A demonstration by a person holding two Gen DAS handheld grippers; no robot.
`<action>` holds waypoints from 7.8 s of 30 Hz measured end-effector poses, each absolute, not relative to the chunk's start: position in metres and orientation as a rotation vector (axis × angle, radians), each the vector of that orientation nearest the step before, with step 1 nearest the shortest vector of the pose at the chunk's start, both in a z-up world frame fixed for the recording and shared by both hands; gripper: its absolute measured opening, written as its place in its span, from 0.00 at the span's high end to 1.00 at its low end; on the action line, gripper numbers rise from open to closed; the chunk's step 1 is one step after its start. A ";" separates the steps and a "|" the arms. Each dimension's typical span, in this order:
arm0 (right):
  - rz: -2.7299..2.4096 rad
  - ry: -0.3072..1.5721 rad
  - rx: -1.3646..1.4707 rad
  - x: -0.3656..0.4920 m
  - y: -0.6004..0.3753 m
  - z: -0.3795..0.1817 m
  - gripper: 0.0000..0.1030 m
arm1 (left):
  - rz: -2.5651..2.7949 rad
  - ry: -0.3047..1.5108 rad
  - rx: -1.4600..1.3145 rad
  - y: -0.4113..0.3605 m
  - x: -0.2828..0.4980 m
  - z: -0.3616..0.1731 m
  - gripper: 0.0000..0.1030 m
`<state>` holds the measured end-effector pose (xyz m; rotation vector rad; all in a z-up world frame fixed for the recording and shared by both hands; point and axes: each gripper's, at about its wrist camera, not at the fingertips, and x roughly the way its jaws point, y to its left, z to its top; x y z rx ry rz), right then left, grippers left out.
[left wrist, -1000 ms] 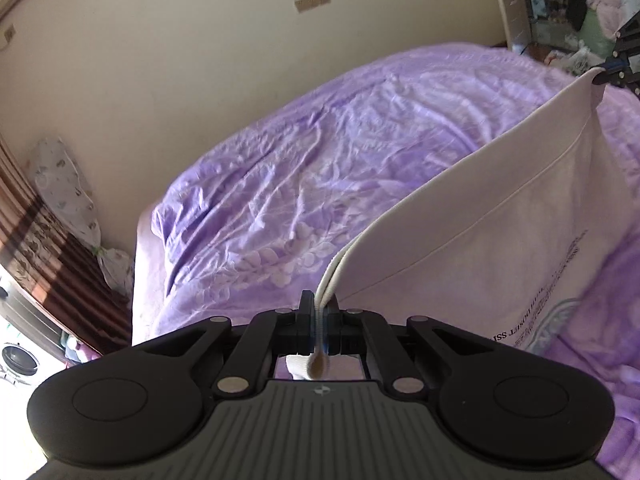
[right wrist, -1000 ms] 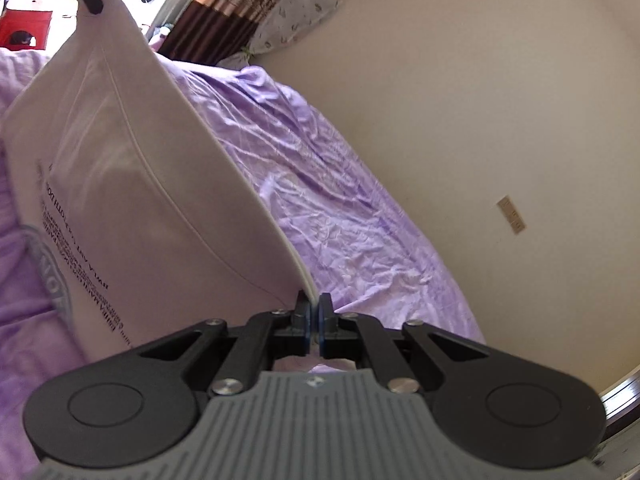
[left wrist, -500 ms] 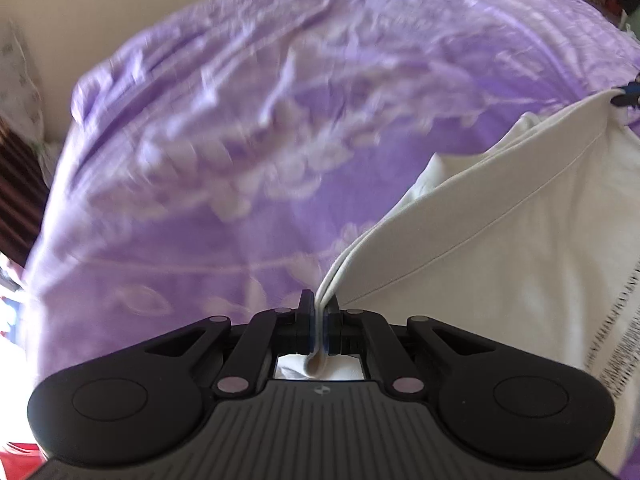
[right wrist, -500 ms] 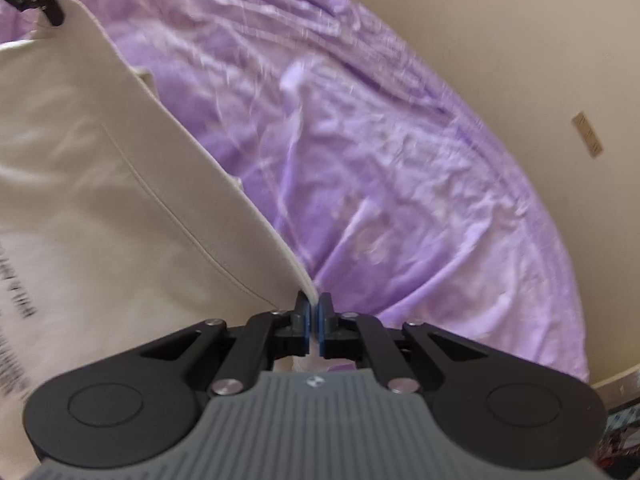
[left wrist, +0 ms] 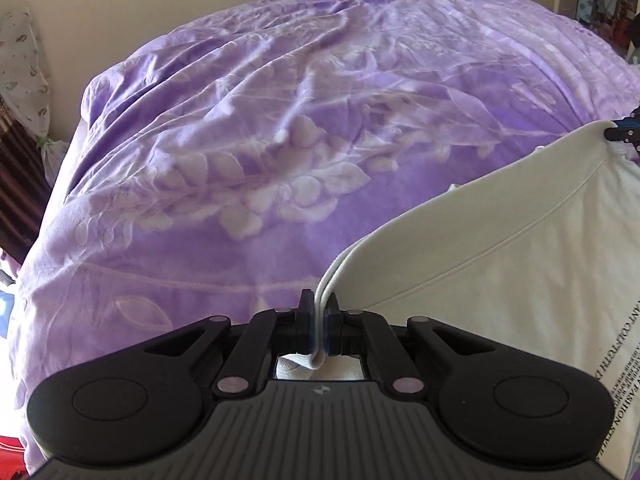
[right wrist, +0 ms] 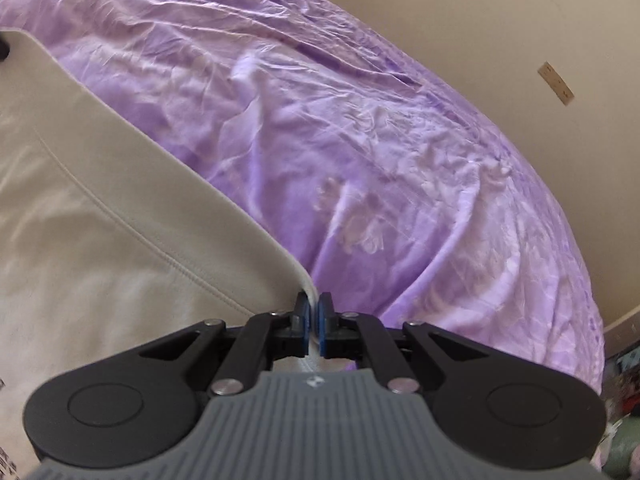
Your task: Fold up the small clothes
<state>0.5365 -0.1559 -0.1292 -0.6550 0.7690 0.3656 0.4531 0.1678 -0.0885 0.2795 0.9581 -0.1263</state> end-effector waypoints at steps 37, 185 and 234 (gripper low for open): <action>0.258 1.081 0.408 0.326 -0.349 -0.104 0.55 | -0.072 1.133 -0.512 0.237 0.235 -0.094 0.45; 0.648 1.011 0.118 0.333 0.000 -0.031 0.61 | -0.094 1.002 -0.560 0.269 0.235 -0.041 0.41; 0.438 1.001 0.055 0.263 -0.079 -0.140 1.00 | -0.087 1.171 -0.510 0.236 0.222 -0.083 0.92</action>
